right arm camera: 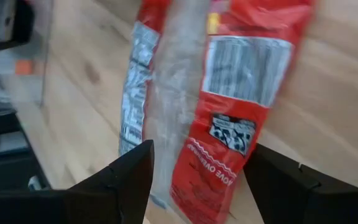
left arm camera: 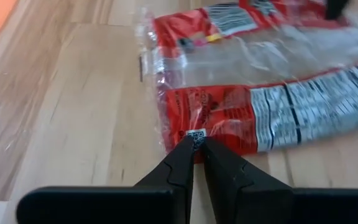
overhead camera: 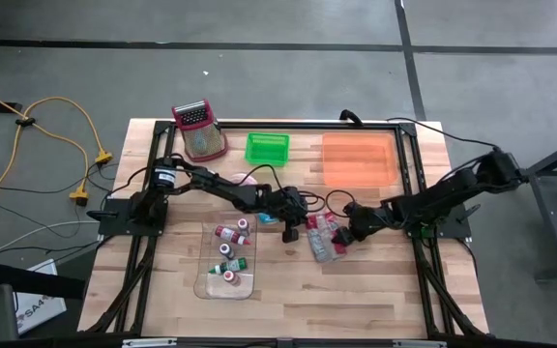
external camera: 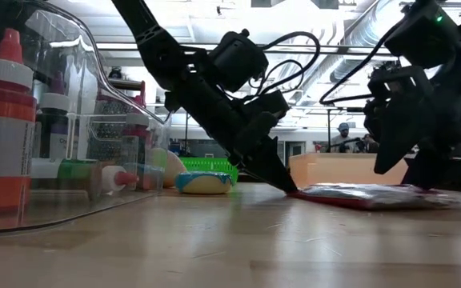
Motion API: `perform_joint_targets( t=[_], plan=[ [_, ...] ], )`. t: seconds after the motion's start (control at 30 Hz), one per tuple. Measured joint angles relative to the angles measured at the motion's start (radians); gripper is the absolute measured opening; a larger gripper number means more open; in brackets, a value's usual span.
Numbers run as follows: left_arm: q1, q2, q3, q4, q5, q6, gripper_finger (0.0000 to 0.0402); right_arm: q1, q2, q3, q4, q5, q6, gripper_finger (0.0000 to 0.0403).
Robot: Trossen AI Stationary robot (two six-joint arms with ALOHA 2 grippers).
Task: Pick & Place Food Item
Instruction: Put the popcorn bag into the orange bin
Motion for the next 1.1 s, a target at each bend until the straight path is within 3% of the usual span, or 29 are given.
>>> perform_joint_targets(
  t=[0.13,0.53,0.9,1.1],
  plan=[
    [0.0,0.0,0.0,0.001,-0.003,0.0,0.003,-0.003,0.028,-0.003,0.093,-0.004,-0.024,0.0231],
    [-0.001,0.0,0.0,0.005,0.001,0.0,0.003,0.009,0.029,0.0,0.001,0.063,0.048,0.0231],
    [0.0,0.0,0.0,0.01,0.001,0.001,0.003,0.016,0.033,-0.005,0.092,0.176,-0.004,0.0231],
    [0.0,0.0,0.0,0.01,0.002,0.001,0.003,0.015,0.033,-0.005,0.101,0.172,-0.005,0.023]
  ],
)
